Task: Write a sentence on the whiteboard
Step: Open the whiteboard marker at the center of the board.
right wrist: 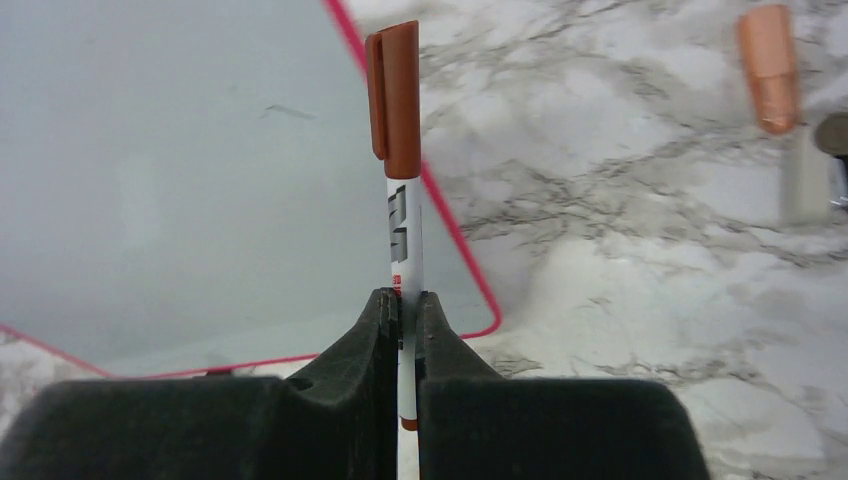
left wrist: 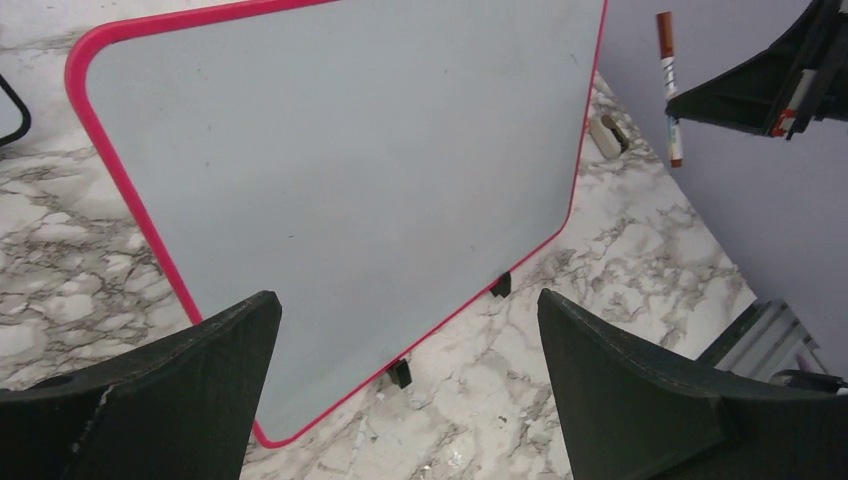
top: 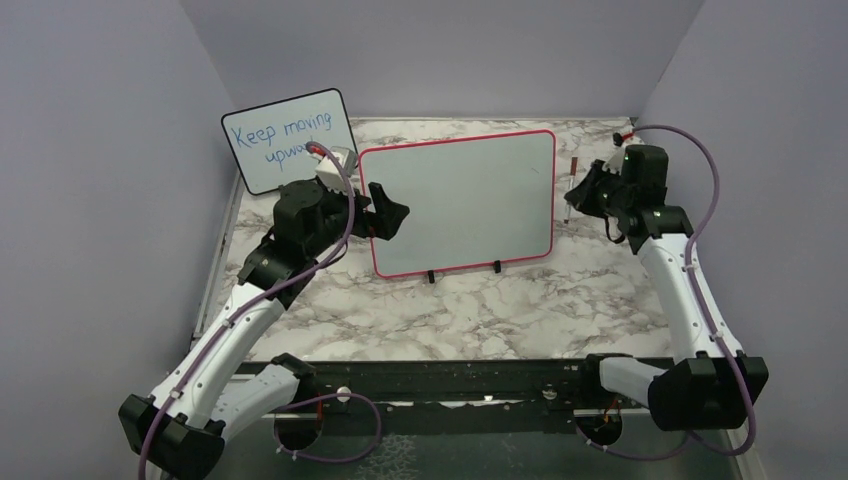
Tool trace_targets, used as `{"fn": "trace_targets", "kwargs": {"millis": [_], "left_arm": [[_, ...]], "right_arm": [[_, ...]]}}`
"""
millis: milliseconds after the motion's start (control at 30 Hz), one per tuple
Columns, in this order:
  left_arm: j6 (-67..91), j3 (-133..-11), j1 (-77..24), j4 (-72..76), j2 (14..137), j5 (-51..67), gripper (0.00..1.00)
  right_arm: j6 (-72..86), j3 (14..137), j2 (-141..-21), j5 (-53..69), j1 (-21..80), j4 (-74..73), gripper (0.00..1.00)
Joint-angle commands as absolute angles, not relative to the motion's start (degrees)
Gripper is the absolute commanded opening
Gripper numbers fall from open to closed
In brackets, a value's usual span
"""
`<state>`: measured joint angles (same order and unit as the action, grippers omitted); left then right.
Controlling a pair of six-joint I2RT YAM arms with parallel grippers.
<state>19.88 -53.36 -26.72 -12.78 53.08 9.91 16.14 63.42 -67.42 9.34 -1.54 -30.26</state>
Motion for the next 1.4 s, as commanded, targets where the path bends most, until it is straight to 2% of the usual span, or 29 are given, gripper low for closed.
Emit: {"fn": "trace_targets", "kwargs": {"millis": [0, 300, 567, 700, 967, 1367], "left_arm": [[24.61, -56.68, -26.54, -12.13, 54.25, 14.11, 0.98], [32.46, -56.59, -26.54, -13.27, 55.54, 14.19, 0.96], [39.33, -54.37, -26.54, -10.08, 57.92, 16.74, 0.91], [42.96, -52.63, -26.54, -7.11, 58.95, 17.61, 0.83], [48.56, -50.27, -26.54, -2.40, 60.63, 19.43, 0.74], [56.30, -44.52, -26.63, 4.32, 60.20, 20.18, 0.46]], "right_arm": [[16.59, 65.37, -66.67, 13.24, 6.00, -33.06, 0.01], [14.22, 66.07, -67.53, 12.85, 25.73, -29.28, 0.01], [9.57, 67.63, -71.27, 9.23, 37.89, -26.07, 0.01], [6.54, 68.84, -72.92, 6.21, 42.90, -24.63, 0.01], [1.23, 70.17, -75.02, -2.90, 51.74, -22.49, 0.02], [-2.10, 69.81, -77.77, -10.53, 57.06, -19.14, 0.01]]}}
